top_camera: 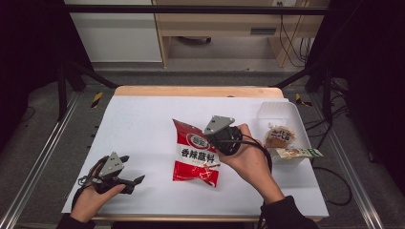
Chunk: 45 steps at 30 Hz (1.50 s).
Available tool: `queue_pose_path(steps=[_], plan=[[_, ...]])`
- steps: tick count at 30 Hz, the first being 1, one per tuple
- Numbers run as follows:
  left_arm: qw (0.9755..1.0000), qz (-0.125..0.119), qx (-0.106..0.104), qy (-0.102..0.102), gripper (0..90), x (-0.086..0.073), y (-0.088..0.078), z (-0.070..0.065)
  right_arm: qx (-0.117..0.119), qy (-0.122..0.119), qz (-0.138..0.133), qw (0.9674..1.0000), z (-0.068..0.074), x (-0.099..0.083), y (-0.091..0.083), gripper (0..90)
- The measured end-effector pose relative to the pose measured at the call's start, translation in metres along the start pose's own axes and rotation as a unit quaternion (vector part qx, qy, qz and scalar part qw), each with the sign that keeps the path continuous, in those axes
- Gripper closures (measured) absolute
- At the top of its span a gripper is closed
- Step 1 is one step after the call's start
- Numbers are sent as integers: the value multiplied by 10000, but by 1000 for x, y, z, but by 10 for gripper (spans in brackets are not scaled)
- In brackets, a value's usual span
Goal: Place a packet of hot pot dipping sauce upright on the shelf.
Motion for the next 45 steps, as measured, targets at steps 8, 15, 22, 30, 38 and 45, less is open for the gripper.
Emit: queue_pose_path(steps=[8,15,22,30,38,45], plan=[[10000,-22,-41,-30,91,0,-4,1,174,-213,-151,9995,4,21,-3,900],[9995,-81,-277,86,98,8,-12,1,337,-307,-252,9986,6,29,-5,900],[9990,-42,-232,376,116,30,-13,5,451,-430,-283,9977,8,36,-8,900],[9984,-102,-334,434,119,62,-15,13,559,-556,-362,9962,13,43,-8,900],[9977,-189,-331,558,122,95,-20,21,673,-667,-428,9946,18,47,-11,900],[9960,-246,-479,711,144,106,-19,15,725,-787,-544,9928,24,49,-13,900]])
Point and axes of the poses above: each handheld gripper's, and its own axes: y roughly forward along the jaws, x roughly out of its top, z roughly to its left, the point moved 8 cm from there along y, roughly forward along the jaws
